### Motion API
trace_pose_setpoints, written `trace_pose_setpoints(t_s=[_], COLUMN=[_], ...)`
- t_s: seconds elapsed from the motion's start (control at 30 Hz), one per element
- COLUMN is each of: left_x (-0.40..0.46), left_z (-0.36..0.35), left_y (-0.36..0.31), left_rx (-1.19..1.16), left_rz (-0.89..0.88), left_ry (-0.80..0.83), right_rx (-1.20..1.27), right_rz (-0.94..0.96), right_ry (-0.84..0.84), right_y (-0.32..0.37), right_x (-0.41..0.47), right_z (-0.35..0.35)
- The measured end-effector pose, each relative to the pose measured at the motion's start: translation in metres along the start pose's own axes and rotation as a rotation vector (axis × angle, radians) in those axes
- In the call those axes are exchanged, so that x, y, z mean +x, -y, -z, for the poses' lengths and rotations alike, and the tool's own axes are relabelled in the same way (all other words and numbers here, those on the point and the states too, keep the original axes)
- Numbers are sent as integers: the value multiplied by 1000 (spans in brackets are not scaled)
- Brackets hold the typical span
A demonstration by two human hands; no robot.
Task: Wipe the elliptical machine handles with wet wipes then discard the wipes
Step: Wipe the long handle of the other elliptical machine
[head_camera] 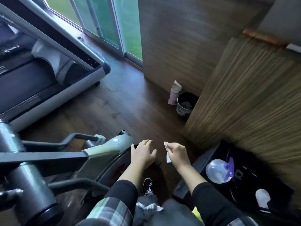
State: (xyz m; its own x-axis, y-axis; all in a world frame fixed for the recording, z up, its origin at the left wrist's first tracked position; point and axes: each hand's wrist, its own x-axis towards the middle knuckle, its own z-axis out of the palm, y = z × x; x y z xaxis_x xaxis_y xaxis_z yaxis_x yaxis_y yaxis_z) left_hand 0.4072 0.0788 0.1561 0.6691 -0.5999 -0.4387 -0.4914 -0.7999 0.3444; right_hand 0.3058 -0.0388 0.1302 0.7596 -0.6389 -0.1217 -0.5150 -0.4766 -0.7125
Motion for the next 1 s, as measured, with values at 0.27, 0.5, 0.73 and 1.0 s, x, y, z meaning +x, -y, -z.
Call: trace_pose_setpoints(t_s=[0.27,0.5,0.73,1.0], left_x=[84,182,319,391], left_z=[49,80,131,189], left_y=[12,-3,-21,-12], left_rx=[-42,-62,-204,-389], left_rz=[55,70,196,383], left_ry=[1,47,2,-118], right_rx=[-8,-53,-133,-192], right_rz=[1,59,253,455], right_ry=[-37,-36,37,195], right_y=[32,33,22,69], right_x=[97,207,373,504], right_z=[-1,3,12,-5])
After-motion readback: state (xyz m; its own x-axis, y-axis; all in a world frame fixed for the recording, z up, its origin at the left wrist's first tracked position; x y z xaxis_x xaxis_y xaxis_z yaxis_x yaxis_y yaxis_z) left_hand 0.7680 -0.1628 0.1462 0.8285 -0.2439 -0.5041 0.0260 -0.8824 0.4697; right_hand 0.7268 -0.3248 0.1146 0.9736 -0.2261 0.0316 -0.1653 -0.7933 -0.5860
